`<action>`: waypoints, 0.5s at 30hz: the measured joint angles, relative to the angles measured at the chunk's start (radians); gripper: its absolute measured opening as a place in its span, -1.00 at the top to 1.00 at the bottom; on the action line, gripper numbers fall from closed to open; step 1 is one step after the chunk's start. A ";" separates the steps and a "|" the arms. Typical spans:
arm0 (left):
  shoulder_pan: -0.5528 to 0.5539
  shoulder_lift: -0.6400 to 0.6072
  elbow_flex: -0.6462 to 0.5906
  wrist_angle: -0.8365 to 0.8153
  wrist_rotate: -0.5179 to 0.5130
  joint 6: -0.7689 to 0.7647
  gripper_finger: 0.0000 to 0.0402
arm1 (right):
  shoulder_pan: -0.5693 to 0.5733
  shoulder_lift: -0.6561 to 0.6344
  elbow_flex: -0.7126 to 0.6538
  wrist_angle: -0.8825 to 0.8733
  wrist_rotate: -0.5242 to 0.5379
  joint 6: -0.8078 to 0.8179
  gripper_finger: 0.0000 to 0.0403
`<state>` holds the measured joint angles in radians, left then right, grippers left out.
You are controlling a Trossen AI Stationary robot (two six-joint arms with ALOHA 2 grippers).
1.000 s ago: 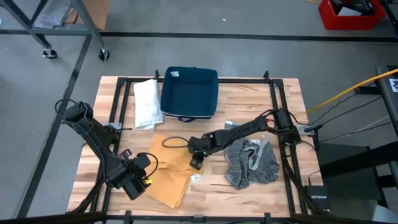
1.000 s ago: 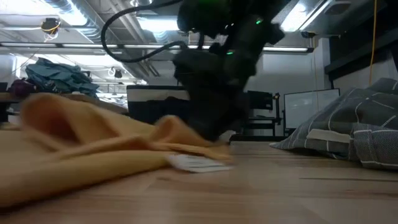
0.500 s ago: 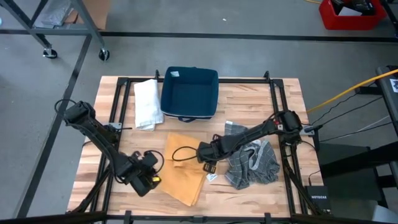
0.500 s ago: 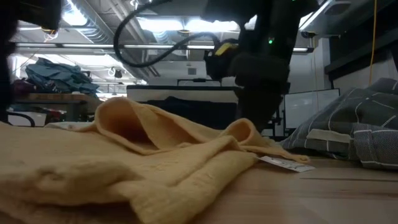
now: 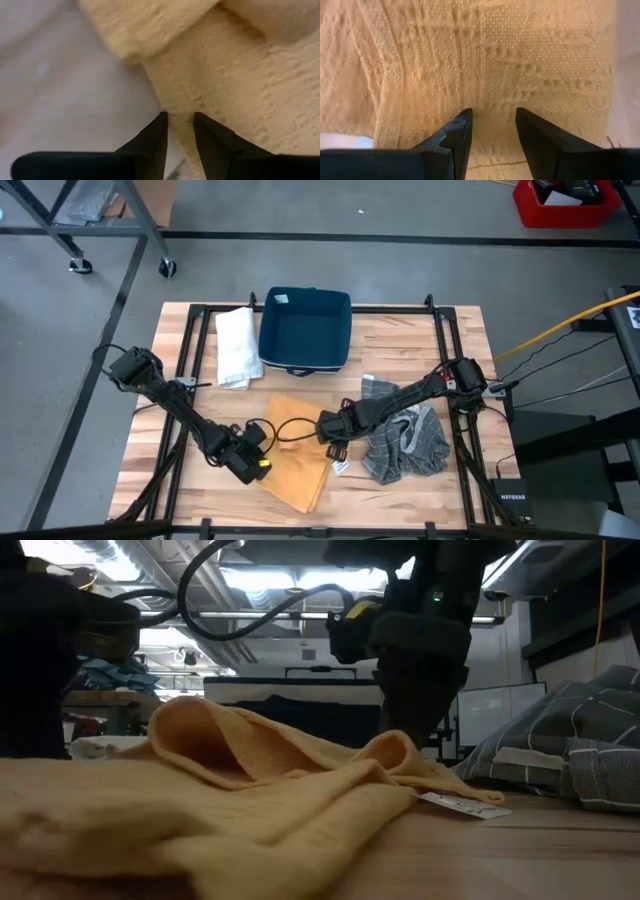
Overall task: Fold towel
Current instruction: Fold the yellow towel
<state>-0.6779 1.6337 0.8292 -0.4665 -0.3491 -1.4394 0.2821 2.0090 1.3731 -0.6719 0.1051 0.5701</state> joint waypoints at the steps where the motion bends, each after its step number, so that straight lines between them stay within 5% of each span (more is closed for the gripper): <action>1: -0.003 0.005 -0.003 0.024 0.012 0.001 0.56 | 0.000 0.000 0.000 0.002 0.000 0.000 0.21; 15: -0.112 0.021 -0.003 0.301 0.150 -0.067 0.56 | -0.001 -0.009 0.002 0.108 0.016 -0.115 0.21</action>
<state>-0.7903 1.6545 0.8261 -0.1656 -0.1993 -1.5061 0.2810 2.0002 1.3750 -0.5641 0.1207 0.4549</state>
